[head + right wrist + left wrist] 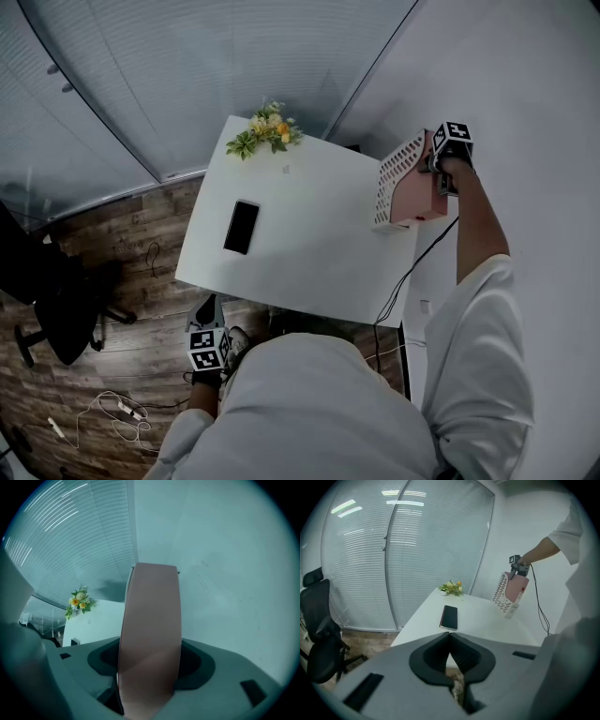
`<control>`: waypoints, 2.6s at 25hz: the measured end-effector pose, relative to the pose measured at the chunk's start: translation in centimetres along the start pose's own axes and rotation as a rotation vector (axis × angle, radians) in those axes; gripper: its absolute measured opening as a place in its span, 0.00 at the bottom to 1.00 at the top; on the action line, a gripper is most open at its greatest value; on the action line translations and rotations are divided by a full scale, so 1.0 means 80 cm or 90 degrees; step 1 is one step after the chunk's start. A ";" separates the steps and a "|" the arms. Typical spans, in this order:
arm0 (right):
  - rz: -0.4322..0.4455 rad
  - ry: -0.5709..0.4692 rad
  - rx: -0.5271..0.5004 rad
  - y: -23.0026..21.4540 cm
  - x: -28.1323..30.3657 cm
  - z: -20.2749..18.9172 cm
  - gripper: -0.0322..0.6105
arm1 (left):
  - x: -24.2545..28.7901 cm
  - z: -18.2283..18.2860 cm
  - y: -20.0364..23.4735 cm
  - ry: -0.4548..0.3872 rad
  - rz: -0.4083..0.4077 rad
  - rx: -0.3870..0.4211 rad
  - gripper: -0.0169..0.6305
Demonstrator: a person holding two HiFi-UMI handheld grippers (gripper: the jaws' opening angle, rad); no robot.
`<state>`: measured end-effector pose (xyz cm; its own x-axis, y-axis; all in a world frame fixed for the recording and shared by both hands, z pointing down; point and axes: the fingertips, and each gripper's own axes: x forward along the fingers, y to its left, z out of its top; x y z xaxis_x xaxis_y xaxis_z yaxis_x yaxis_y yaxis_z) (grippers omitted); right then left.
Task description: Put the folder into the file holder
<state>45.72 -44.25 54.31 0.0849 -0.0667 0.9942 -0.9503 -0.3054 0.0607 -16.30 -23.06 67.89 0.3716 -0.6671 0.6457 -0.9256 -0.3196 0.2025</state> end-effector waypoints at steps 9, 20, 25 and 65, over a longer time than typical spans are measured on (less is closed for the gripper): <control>0.046 -0.168 0.051 -0.001 -0.058 0.013 0.56 | -0.009 0.006 0.012 -0.006 -0.018 0.019 0.04; 0.075 -0.548 -0.044 0.027 -0.208 -0.113 0.38 | -0.021 0.048 -0.008 -0.044 -0.081 0.092 0.04; 0.011 -0.652 -0.063 0.033 -0.220 -0.220 0.24 | -0.029 0.061 -0.021 -0.056 -0.108 0.130 0.04; 0.009 -0.771 0.000 0.084 -0.114 -0.552 0.07 | -0.077 0.048 -0.155 -0.060 -0.202 0.262 0.04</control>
<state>25.28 -3.73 49.57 0.2997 -0.9158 0.2675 -0.9534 -0.2975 0.0496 -6.81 -17.58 58.53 0.6516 -0.5460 0.5266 -0.6687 -0.7412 0.0589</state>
